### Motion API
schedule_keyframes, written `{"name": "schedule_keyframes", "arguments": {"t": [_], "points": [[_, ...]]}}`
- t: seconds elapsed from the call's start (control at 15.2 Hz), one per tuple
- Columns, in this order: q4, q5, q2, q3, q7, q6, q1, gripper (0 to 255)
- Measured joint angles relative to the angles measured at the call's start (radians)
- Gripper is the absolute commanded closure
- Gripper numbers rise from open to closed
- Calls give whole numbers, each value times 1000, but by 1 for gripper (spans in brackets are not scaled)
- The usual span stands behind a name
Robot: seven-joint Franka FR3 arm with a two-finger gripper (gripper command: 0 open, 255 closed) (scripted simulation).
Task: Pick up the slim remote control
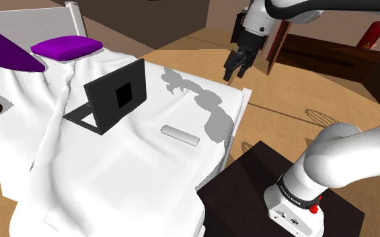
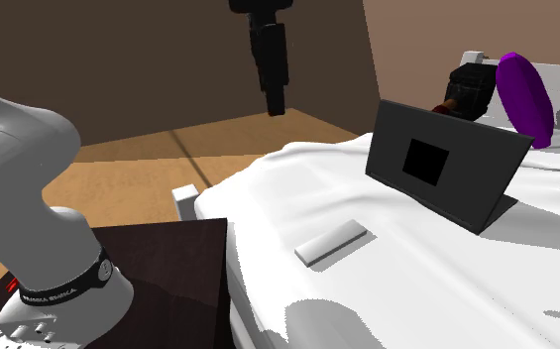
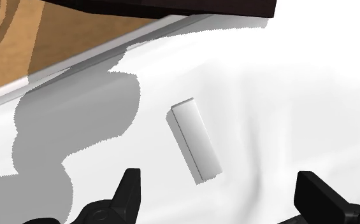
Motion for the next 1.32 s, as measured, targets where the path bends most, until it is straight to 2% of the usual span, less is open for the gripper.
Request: {"name": "schedule_keyframes", "arguments": {"t": [0.26,0.79,1.32], "points": [[-50,-1,88,26,-7,126,15,0],[-82,-17,325,71,-19,371,38,0],[-30,-72,625,111,2,596,54,0]]}}
